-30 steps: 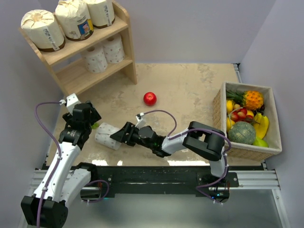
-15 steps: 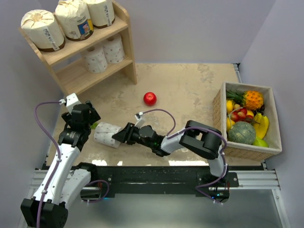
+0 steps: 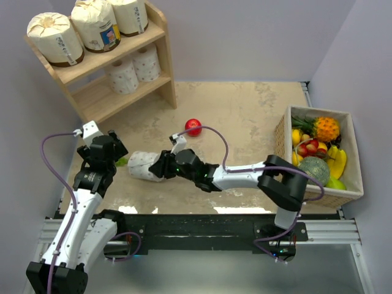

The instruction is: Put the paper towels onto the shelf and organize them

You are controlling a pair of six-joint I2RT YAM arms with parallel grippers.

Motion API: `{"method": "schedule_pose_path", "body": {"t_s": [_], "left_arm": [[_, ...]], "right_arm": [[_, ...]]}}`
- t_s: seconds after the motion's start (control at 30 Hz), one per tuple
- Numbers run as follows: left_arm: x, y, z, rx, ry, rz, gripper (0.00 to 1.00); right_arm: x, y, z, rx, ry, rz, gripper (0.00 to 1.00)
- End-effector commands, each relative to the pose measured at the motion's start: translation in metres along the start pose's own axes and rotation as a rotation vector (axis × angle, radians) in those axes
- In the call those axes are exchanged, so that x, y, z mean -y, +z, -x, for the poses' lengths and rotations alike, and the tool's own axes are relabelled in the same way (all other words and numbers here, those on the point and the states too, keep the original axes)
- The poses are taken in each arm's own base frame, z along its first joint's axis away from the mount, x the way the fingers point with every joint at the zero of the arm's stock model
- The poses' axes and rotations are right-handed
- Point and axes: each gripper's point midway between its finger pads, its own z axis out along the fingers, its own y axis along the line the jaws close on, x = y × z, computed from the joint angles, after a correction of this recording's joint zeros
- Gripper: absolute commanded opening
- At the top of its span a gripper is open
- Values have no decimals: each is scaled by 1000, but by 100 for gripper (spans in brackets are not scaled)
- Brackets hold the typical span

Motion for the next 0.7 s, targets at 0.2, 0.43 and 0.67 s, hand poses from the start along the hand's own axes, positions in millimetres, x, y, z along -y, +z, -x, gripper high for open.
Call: {"method": "schedule_pose_path", "body": {"t_s": [0.2, 0.43, 0.67], "left_arm": [[-15, -4, 13, 70, -56, 80, 88], [-4, -12, 20, 74, -59, 4, 89], [-4, -15, 21, 84, -53, -15, 89]], "right_arm": [[36, -67, 53, -199, -569, -411, 34], [44, -77, 64, -326, -709, -557, 35], [34, -57, 53, -375, -714, -507, 47]]}}
